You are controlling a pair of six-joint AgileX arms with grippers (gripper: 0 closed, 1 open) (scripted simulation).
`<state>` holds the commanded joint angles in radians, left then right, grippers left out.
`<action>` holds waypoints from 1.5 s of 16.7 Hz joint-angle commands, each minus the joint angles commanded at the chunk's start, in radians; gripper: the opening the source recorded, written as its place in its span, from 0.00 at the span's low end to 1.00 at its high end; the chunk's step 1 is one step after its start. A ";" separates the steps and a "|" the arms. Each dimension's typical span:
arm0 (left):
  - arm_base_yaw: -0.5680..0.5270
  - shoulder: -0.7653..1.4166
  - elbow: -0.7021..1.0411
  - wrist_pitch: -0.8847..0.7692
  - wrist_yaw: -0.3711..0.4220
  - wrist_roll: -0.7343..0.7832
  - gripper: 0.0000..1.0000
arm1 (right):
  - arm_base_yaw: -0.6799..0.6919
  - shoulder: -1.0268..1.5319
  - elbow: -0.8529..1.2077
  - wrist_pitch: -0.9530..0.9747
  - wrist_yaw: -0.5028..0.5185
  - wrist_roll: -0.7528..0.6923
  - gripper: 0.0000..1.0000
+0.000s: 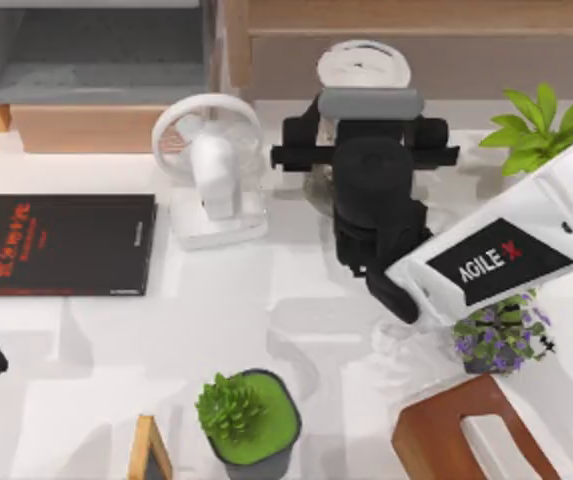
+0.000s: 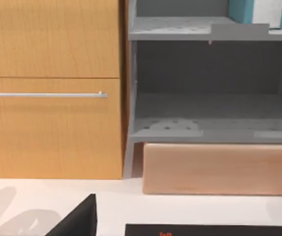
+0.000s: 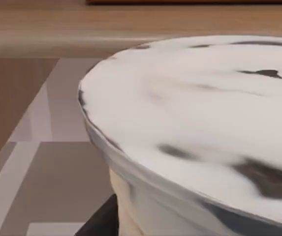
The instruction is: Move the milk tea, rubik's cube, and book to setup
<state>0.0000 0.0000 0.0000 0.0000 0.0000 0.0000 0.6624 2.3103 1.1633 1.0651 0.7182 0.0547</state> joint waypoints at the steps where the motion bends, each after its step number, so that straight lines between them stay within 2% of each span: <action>1: 0.000 0.000 0.000 0.000 0.000 0.000 1.00 | 0.000 0.000 0.000 0.000 0.000 0.000 1.00; 10: 0.000 0.000 0.000 0.000 0.000 0.000 1.00 | 0.000 -0.003 -0.004 0.002 0.002 0.000 1.00; 19: 0.000 0.000 0.000 0.000 0.000 0.000 1.00 | 0.047 -0.054 -0.113 0.055 0.047 0.006 1.00; 25: 0.000 0.000 0.000 0.000 0.000 0.000 1.00 | 0.060 -0.165 -0.139 -0.026 0.060 0.011 1.00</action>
<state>0.0000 0.0000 0.0000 0.0000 0.0000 0.0000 0.7221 2.1457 1.0247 1.0394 0.7779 0.0659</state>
